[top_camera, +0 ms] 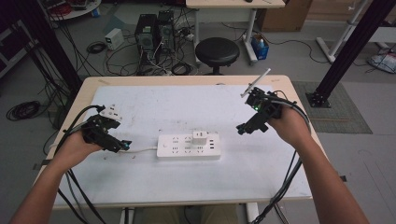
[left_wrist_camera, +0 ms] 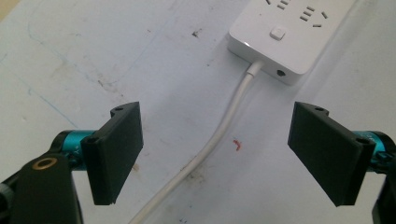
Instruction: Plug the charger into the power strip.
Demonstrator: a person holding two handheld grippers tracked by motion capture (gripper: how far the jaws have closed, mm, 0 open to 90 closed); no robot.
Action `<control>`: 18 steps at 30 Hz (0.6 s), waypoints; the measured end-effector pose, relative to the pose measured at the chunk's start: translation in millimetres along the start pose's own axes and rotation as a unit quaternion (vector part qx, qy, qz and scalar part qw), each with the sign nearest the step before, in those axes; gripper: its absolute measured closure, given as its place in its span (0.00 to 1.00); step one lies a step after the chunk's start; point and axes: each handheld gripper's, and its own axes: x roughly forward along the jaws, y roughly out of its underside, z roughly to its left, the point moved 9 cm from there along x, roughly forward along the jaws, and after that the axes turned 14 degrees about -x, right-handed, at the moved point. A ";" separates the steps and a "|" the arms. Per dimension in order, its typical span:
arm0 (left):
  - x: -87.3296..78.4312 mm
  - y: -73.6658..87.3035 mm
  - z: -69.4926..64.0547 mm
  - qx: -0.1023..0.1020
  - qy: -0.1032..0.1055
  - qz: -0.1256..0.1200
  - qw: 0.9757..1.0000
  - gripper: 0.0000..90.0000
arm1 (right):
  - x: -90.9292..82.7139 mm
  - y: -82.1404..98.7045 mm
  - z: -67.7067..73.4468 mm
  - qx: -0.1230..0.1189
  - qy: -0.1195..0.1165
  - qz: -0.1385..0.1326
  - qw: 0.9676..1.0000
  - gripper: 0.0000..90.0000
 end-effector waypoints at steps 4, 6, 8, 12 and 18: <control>-3.3 -2.7 1.7 0.000 0.000 -0.007 1.000 0.20 | -6.2 16.2 -0.3 0.013 0.004 0.001 1.000 0.01; -3.2 -3.9 2.8 -0.001 -0.004 -0.007 1.000 0.20 | -6.8 20.3 0.4 0.018 0.004 0.003 1.000 0.01; -3.1 -3.8 2.3 -0.003 -0.008 -0.006 1.000 0.20 | -8.2 31.2 1.8 0.022 0.006 0.006 1.000 0.01; -4.4 -3.0 -0.3 0.000 -0.012 -0.007 1.000 0.20 | -10.7 38.8 5.1 0.023 0.006 0.000 1.000 0.01; -5.7 -1.2 -2.3 -0.004 -0.017 -0.011 1.000 0.20 | -8.9 45.1 9.1 0.025 0.005 0.000 1.000 0.01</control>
